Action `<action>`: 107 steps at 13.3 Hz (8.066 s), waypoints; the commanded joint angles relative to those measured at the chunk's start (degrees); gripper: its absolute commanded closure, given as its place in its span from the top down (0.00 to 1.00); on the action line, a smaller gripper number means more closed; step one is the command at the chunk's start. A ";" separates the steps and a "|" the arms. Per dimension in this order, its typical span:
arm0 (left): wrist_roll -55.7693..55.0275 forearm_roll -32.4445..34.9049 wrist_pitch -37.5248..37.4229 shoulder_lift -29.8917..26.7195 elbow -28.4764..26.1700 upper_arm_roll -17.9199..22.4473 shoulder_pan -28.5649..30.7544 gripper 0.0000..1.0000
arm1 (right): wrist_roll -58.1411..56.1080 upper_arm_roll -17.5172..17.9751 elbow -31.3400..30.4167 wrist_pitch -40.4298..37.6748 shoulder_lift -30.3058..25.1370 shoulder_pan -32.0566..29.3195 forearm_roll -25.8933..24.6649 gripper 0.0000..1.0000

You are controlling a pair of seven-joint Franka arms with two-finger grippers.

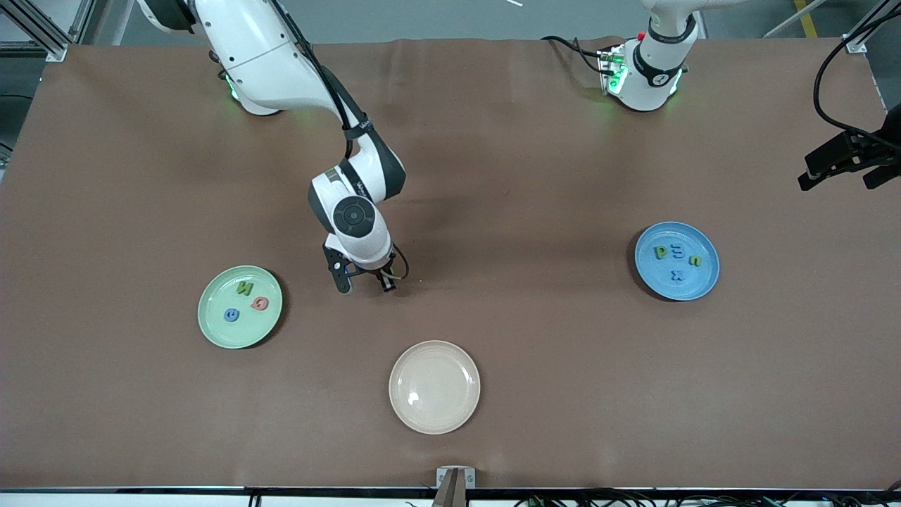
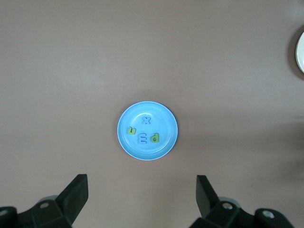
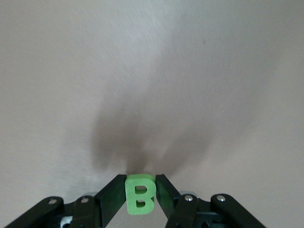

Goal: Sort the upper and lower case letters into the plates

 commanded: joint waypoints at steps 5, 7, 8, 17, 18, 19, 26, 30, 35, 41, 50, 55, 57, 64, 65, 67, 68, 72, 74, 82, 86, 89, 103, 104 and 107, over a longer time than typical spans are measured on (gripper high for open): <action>0.33 -0.68 -0.65 0.47 1.34 -0.04 0.29 1.00 | -23.70 0.33 1.34 -9.53 -5.65 -10.83 -0.44 0.00; 0.33 -0.68 -0.65 0.47 1.34 -0.04 0.29 1.00 | -32.93 0.16 -1.29 -8.74 -8.02 -14.52 -0.53 0.00; 0.33 -0.68 -0.65 0.47 1.34 -0.04 0.29 1.00 | -38.37 0.16 -2.61 -8.73 -9.42 -17.24 -0.53 0.00; 0.33 -0.68 -0.65 0.47 1.34 -0.04 0.29 1.00 | -63.82 0.07 -10.88 4.25 -9.79 -30.01 -0.88 0.00; 0.33 -0.68 -0.65 0.47 1.34 -0.04 0.29 1.00 | -64.44 0.07 -11.50 5.84 -9.53 -30.36 -0.88 0.00; 0.33 -0.68 -0.65 0.47 1.34 -0.04 0.38 1.00 | -65.40 0.07 -12.20 6.99 -9.35 -30.80 -0.88 0.00; 0.33 -0.68 -0.65 0.47 1.34 -0.04 0.38 1.00 | -66.90 0.16 -12.47 10.07 -6.36 -32.12 -0.88 0.02; 0.33 -0.68 -0.65 0.47 1.34 -0.04 0.38 1.00 | -66.90 0.16 -12.38 11.65 -5.13 -32.39 -0.88 0.07; 0.33 -0.68 -0.65 0.47 1.34 -0.04 0.38 1.00 | -66.90 0.16 -11.77 11.57 -4.95 -32.47 -0.88 1.00; 0.33 -0.68 -0.65 0.47 1.34 -0.04 0.38 1.00 | -69.09 0.07 -9.32 8.68 -5.39 -32.39 -0.88 1.00; 0.34 -0.77 -0.65 0.47 1.34 -0.04 0.38 1.00 | -76.11 -0.02 -5.61 1.64 -5.92 -33.97 -0.97 1.00; 0.34 -0.77 -0.65 0.47 1.34 -0.04 0.56 1.00 | -80.16 -0.02 -5.09 -0.72 -8.46 -33.97 -1.05 1.00; 0.42 -0.77 -0.65 0.56 1.34 -0.04 0.56 1.00 | -84.20 -0.37 -1.68 -6.24 -8.82 -34.05 -1.14 1.00; 0.42 -0.68 -0.65 0.47 1.34 -0.04 0.38 1.00 | -93.53 -2.04 16.61 -34.46 -9.96 -34.14 -3.86 1.00; 0.42 -0.68 -0.65 0.47 1.34 -0.04 0.38 1.00 | -93.53 -1.95 17.93 -36.31 -10.40 -34.06 -5.09 1.00; 0.34 -0.68 -0.65 0.47 1.34 -0.04 0.38 1.00 | -93.62 -1.87 20.65 -39.65 -11.19 -33.97 -5.80 1.00; 0.42 -0.68 -0.65 0.47 1.34 -0.04 0.29 1.00 | -94.23 -1.95 22.32 -42.11 -11.28 -34.14 -5.71 1.00; 0.42 -0.68 -0.65 0.47 1.34 -0.04 0.29 1.00 | -96.34 -2.13 27.43 -48.63 -11.28 -34.32 -5.36 1.00; 0.34 -0.68 -0.65 0.47 1.34 -0.04 0.29 1.00 | -96.26 -2.13 28.57 -49.34 -12.24 -34.32 -5.36 1.00; 0.33 -0.60 -0.65 0.47 1.34 -0.04 0.20 1.00 | -95.99 -1.69 31.04 -48.90 -14.27 -34.50 -5.28 1.00; 0.33 -0.51 -0.65 0.47 1.34 -0.04 0.20 1.00 | -95.56 -1.60 29.73 -49.51 -14.71 -33.44 -4.93 1.00; 0.42 0.45 -0.65 0.47 1.34 -0.04 -0.06 1.00 | -95.64 -1.69 24.20 -48.73 -18.91 -33.79 -4.83 1.00; 0.42 0.37 -0.65 0.47 1.34 -0.22 -0.06 1.00 | -95.55 -1.78 3.59 -38.95 -36.51 -33.88 -4.83 1.00; 0.42 0.37 -0.65 0.39 1.34 -0.22 -0.15 1.00 | -95.64 -1.78 5.53 -40.88 -36.33 -33.97 -4.75 1.00; 0.42 0.37 -0.65 0.47 1.34 -0.22 -0.06 1.00 | -95.55 -1.78 7.74 -44.14 -36.24 -33.88 -4.75 1.00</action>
